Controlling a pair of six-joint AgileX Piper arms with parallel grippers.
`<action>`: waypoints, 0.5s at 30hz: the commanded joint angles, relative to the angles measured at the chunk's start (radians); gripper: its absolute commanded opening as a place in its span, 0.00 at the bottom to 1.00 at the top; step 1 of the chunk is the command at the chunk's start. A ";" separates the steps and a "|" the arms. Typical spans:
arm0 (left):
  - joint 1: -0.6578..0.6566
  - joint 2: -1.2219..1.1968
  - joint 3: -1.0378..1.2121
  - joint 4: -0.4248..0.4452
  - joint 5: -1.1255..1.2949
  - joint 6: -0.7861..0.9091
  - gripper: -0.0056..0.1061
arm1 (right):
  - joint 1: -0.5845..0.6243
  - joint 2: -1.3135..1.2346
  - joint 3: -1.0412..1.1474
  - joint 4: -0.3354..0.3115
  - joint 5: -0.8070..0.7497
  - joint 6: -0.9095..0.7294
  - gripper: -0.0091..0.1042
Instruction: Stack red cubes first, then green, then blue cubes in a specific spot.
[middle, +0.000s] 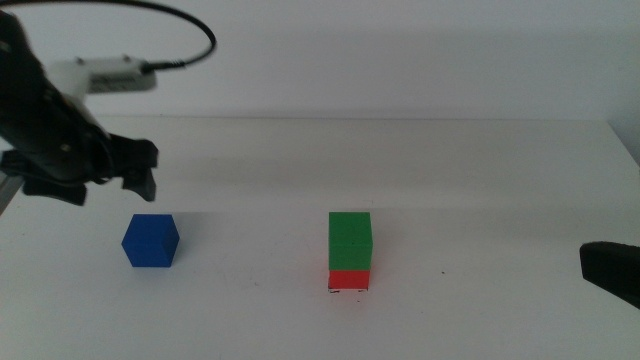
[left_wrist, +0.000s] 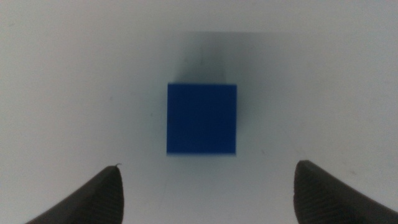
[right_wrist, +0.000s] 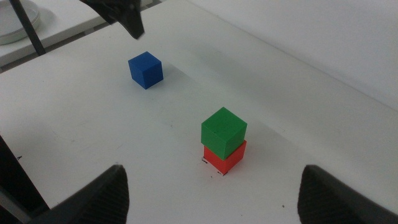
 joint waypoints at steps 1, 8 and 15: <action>0.002 0.052 -0.012 -0.006 -0.050 0.022 0.89 | -0.005 -0.003 0.003 -0.002 -0.014 -0.006 0.90; 0.019 0.190 -0.012 -0.038 -0.111 0.072 0.89 | -0.005 -0.003 0.003 -0.002 -0.014 -0.006 0.90; 0.019 0.265 -0.012 -0.082 -0.149 0.148 0.89 | -0.005 -0.003 0.003 -0.002 -0.014 -0.006 0.90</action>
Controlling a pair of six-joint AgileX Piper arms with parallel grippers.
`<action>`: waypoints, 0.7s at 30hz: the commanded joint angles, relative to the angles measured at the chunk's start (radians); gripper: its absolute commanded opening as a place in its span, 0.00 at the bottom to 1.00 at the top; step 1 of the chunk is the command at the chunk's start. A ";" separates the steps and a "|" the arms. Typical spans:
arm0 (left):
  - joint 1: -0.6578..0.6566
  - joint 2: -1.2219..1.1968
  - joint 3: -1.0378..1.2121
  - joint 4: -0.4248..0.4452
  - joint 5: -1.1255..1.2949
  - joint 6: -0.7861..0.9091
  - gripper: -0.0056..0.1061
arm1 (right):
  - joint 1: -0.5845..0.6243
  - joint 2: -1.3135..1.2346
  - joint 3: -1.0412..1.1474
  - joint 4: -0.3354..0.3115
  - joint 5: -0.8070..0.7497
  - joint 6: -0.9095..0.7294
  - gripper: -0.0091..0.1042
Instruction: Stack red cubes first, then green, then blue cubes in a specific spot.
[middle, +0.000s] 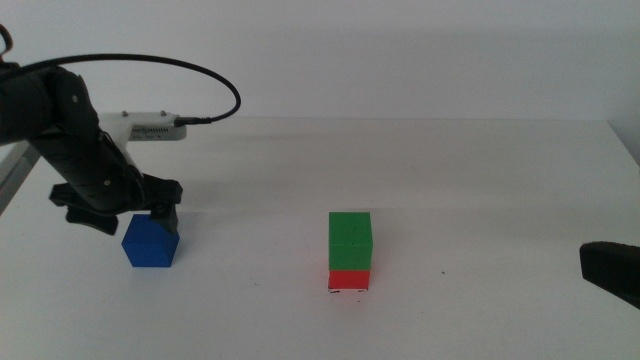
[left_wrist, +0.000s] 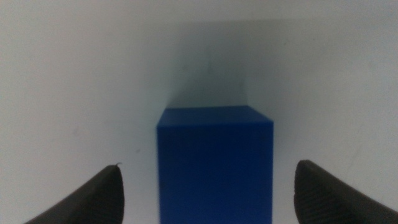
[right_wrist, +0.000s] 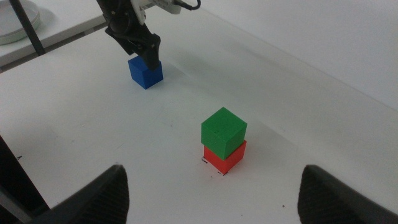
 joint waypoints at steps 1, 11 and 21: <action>0.001 0.015 -0.007 -0.043 -0.026 0.043 0.89 | -0.005 -0.003 0.003 -0.002 -0.014 -0.006 0.90; 0.001 0.082 -0.007 -0.071 -0.072 0.071 0.89 | -0.005 -0.003 0.003 -0.002 -0.014 -0.006 0.90; 0.001 0.100 -0.007 -0.058 -0.071 0.063 0.68 | -0.005 -0.003 0.003 -0.002 -0.014 -0.006 0.90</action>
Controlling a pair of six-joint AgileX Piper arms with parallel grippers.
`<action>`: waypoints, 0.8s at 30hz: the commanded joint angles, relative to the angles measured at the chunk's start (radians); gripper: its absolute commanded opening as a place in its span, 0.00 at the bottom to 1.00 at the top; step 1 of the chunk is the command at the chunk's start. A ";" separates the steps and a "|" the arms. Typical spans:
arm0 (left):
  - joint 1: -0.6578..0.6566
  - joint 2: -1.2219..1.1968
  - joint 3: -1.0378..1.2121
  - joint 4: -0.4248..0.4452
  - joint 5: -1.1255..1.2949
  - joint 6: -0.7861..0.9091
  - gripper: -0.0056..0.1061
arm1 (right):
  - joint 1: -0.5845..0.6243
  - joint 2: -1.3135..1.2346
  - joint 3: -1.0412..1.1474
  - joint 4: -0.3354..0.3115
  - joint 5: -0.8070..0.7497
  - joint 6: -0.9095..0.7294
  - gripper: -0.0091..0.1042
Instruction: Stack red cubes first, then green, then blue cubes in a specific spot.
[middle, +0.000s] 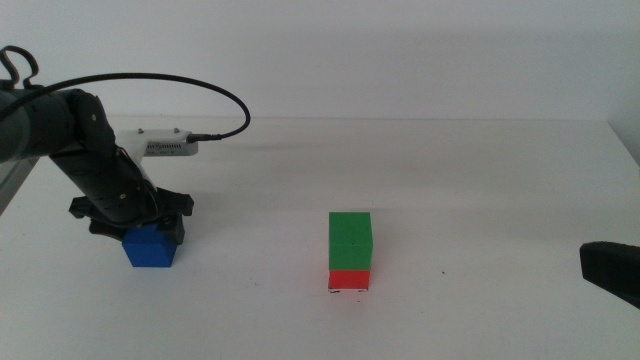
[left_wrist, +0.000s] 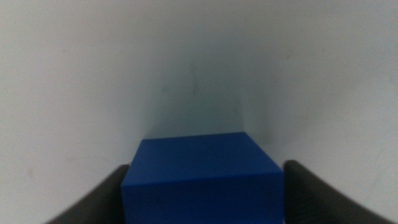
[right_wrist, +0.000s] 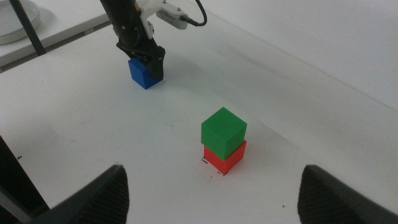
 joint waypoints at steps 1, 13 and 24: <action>0.001 0.010 -0.004 0.002 0.004 -0.004 0.62 | -0.005 -0.003 0.003 -0.002 -0.014 -0.006 0.90; -0.240 -0.225 -0.162 0.212 0.202 -0.385 0.03 | -0.005 -0.003 0.003 -0.002 -0.014 -0.006 0.90; -0.659 -0.125 -0.465 0.380 0.454 -0.851 0.03 | -0.005 -0.003 0.003 -0.002 -0.014 -0.006 0.90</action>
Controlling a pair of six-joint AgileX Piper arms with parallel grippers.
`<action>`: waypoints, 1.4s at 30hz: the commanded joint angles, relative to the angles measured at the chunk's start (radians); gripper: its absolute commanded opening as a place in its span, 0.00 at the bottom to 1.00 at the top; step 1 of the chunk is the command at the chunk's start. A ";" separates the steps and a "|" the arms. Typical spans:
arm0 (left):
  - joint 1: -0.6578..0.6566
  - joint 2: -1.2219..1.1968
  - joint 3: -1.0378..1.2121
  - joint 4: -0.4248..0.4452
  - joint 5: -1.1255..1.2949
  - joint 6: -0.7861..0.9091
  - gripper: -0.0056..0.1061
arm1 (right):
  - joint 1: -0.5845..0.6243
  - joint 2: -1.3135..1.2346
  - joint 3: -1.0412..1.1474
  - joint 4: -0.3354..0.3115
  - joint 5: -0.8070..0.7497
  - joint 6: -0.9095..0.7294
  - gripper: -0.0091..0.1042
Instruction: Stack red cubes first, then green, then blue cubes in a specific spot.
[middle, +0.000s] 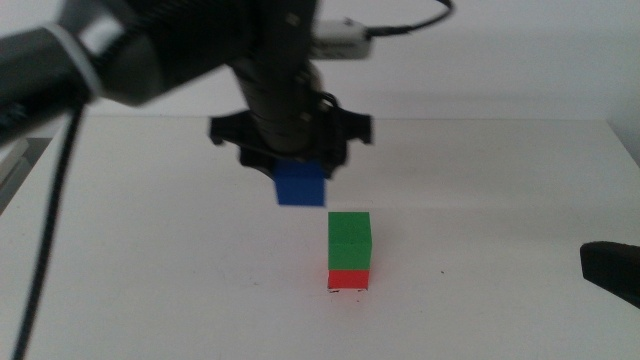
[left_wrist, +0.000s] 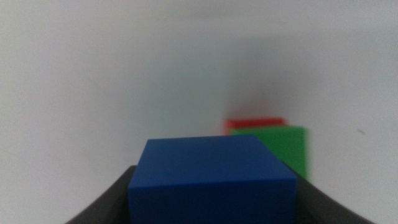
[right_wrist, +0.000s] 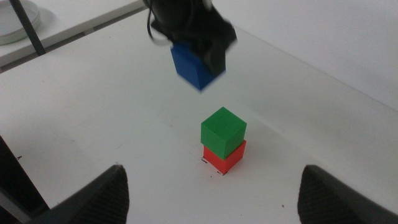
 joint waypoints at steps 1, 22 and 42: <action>-0.047 0.014 -0.014 0.025 0.018 -0.075 0.03 | -0.005 -0.003 0.003 -0.002 -0.014 -0.006 0.90; -0.078 0.223 -0.170 -0.025 0.018 -0.074 0.03 | -0.005 -0.003 0.003 -0.002 -0.014 -0.006 0.90; -0.074 0.200 -0.140 -0.039 0.018 -0.082 0.03 | -0.005 -0.003 0.003 -0.002 -0.014 -0.006 0.90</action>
